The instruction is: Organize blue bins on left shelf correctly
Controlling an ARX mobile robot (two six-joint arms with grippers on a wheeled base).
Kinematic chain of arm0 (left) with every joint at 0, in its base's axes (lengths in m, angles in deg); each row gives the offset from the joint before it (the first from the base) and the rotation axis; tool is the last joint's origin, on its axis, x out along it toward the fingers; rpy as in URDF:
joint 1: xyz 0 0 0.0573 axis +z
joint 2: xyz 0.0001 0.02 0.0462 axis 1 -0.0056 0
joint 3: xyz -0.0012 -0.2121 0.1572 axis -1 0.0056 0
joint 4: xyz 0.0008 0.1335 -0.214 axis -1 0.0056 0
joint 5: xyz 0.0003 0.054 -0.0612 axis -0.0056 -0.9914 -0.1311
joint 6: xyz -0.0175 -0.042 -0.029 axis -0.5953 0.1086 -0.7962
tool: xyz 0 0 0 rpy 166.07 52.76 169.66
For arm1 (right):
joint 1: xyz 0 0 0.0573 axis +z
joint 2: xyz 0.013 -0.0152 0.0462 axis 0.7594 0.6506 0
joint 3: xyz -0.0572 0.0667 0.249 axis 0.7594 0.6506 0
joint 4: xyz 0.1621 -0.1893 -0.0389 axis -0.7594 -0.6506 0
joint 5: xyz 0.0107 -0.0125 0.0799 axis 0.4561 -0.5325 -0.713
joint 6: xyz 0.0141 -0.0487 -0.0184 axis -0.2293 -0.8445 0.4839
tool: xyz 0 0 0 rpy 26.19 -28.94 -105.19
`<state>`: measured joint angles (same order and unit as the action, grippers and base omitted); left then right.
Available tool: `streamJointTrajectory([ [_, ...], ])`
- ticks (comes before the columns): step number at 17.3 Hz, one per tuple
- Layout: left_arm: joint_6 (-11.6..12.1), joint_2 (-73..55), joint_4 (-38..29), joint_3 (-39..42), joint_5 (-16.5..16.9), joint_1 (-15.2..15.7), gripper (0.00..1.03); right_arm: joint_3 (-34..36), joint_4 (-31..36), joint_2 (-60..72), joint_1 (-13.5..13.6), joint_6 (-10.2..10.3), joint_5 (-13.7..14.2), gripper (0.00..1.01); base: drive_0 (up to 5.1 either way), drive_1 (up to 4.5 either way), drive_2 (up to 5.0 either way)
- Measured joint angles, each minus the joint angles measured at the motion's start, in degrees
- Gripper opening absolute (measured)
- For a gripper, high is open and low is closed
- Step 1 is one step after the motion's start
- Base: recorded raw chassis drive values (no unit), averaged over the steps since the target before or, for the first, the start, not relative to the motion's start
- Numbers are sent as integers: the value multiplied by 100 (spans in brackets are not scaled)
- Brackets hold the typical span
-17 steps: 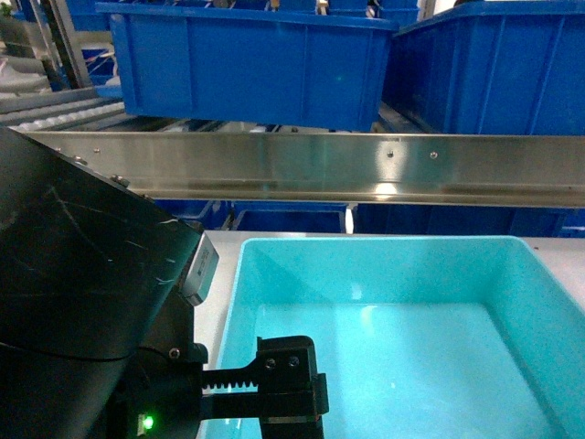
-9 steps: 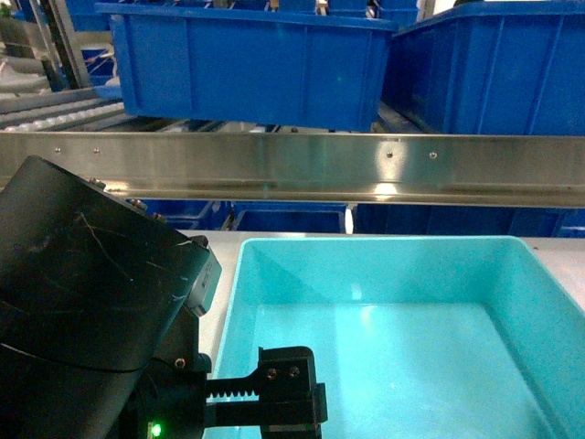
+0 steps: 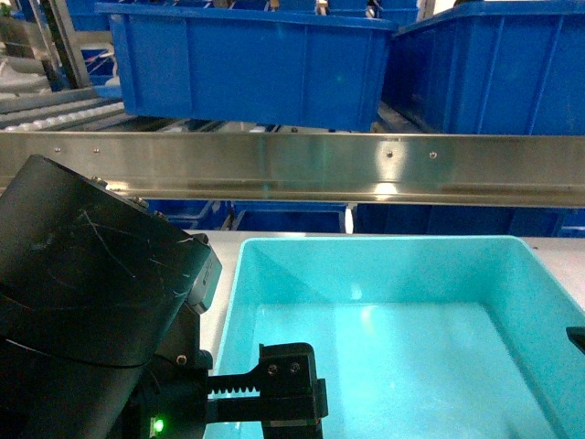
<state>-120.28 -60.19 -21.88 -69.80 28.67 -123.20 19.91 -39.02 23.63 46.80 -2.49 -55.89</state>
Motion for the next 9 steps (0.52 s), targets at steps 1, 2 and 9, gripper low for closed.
streamJointTrajectory([
  [1,0,0,-4,0,0,0,98,17,7,13,0,39,-2,98,0,0,0],
  [2,0,0,-2,2,0,0,98,39,-9,22,0,83,-39,98,0,0,0],
  [9,-37,0,-22,101,-24,-2,98,315,240,361,35,334,11,98,0,0,0],
])
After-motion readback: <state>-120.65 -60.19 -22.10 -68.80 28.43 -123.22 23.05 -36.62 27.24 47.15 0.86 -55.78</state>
